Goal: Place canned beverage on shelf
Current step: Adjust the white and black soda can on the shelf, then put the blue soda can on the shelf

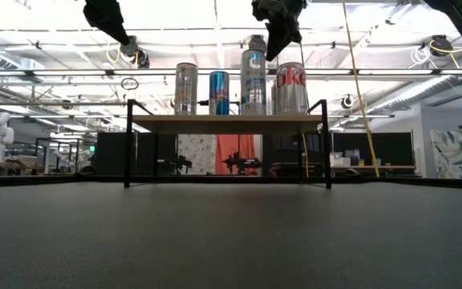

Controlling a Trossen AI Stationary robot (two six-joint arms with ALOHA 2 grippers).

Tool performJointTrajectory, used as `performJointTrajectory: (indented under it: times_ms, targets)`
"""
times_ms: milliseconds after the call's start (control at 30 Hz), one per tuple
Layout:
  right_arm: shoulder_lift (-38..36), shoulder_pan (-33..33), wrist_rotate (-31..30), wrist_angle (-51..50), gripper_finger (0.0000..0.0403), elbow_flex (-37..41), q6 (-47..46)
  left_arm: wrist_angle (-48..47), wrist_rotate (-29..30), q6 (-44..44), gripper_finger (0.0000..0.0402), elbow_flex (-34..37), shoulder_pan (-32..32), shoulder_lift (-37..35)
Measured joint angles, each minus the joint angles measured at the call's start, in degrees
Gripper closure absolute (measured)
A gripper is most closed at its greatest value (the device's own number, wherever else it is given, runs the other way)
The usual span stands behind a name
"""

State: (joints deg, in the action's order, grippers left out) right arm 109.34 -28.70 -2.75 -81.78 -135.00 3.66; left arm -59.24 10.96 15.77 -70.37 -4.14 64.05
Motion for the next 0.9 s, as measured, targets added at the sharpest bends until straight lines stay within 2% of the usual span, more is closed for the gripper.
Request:
performJointTrajectory:
  times_ms: [500,900]
  targets:
    - [-2.28,1.2,-0.08,-5.32,0.0403,0.0,-0.31,-0.38,-0.01,0.35,0.0085,0.0,0.0,0.0]
    - [-6.31,4.11,-0.1,-7.88,0.0403,0.0,-8.74,-0.96,-0.07,0.35,0.0085,0.0,0.0,0.0]
